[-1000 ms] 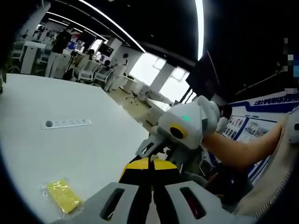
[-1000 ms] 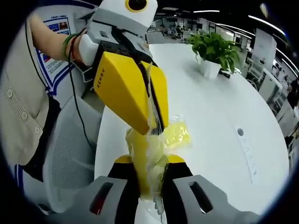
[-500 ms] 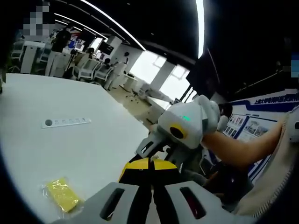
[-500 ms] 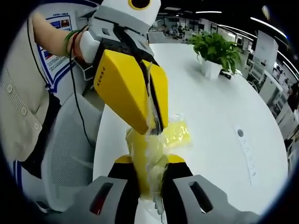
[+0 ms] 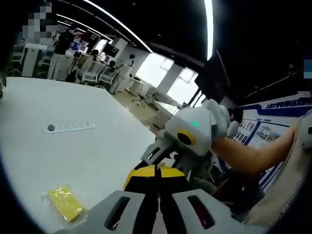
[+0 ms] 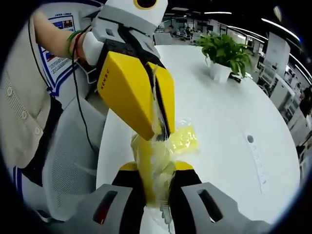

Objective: Compare the silicone blocks by pressing each to a similar depth, holding the contact briefly, and releasing to observe deformation and rebound differences across the visible hardness samples.

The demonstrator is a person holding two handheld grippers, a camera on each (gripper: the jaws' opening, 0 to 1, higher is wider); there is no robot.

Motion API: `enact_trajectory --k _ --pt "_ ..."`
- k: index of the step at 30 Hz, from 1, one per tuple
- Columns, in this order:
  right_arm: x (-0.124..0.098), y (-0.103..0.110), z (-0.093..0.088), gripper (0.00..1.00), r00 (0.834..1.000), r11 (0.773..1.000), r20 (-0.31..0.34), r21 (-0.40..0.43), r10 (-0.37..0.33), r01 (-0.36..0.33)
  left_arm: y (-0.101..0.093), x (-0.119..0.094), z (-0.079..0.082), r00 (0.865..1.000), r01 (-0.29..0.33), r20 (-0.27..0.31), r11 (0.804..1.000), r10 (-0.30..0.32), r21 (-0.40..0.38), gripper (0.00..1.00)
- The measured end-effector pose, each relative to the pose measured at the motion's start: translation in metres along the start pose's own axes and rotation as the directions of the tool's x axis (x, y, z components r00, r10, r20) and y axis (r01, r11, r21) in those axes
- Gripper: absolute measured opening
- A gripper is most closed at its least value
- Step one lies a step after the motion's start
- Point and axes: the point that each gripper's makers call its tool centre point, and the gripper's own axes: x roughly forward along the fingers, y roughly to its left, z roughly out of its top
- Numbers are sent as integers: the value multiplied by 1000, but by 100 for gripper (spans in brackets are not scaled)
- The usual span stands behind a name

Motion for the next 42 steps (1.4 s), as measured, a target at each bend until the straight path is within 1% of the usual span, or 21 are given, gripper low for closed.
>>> enact_trajectory --k 3,11,16,17,20,23,30,31,32,33,34,36,38,42 --pt "0 -1 -1 13 1000 1000 1 -20 -6 6 0 1 -1 1000 -2 -2 1000 2 2 0" --pt "1 0 -3 14 1000 1000 4 -5 -1 1 1 3 -3 1000 -4 -7 1000 4 -2 0" --pt "1 -2 -5 16 1000 1000 10 -24 -18 19 2 5 -2 1000 -11 -3 1000 11 -7 0" --pt "1 -3 -6 17 1000 999 18 -43 -25 25 2 6 -2 1000 -11 -4 1000 11 -8 0" --pt "1 -3 -6 19 999 999 22 -29 -23 24 2 7 -3 1000 -13 -8 1000 12 -6 0" --pt "1 -4 -7 20 999 998 36 -43 -35 36 2 8 -4 1000 -11 -8 1000 11 -4 0" --pt "2 -4 -12 27 999 999 34 -32 -39 40 1 9 -5 1000 -6 -8 1000 6 -10 0" --pt "2 -3 -12 29 999 999 34 -30 -38 39 3 10 -4 1000 -17 -2 1000 17 -4 0" --pt "2 -2 -11 30 998 999 42 -22 -36 37 2 10 -7 1000 -3 -13 1000 3 -25 0" --pt "2 -3 -11 31 998 999 45 -25 -42 43 5 11 -7 1000 -20 -4 1000 20 -14 0" --pt "2 -3 -12 31 998 999 44 -29 -44 45 5 11 -8 1000 -21 -8 1000 21 -12 0" --pt "2 -4 -13 36 998 998 43 -34 -51 52 7 12 -12 1000 -27 -9 999 27 -26 0" --pt "1 -4 -12 44 997 998 53 -29 -54 55 9 11 -14 1000 -28 -11 999 27 -37 0" --pt "-5 -9 -9 47 994 995 71 -40 -85 88 12 10 -15 999 -42 -7 998 42 -46 0"
